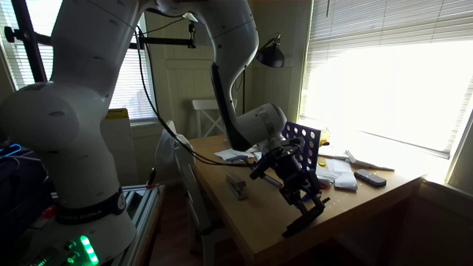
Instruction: Slide the back cover of the black remote to the right.
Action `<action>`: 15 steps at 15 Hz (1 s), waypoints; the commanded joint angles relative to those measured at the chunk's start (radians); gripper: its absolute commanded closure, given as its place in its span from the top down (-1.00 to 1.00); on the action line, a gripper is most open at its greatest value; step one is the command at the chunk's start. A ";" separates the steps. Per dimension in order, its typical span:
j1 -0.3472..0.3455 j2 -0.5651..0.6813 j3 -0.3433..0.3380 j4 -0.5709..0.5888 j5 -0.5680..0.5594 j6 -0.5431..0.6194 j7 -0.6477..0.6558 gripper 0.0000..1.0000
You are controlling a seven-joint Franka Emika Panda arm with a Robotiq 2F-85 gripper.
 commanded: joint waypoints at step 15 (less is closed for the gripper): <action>-0.087 0.078 0.029 0.093 -0.041 -0.058 0.027 -0.28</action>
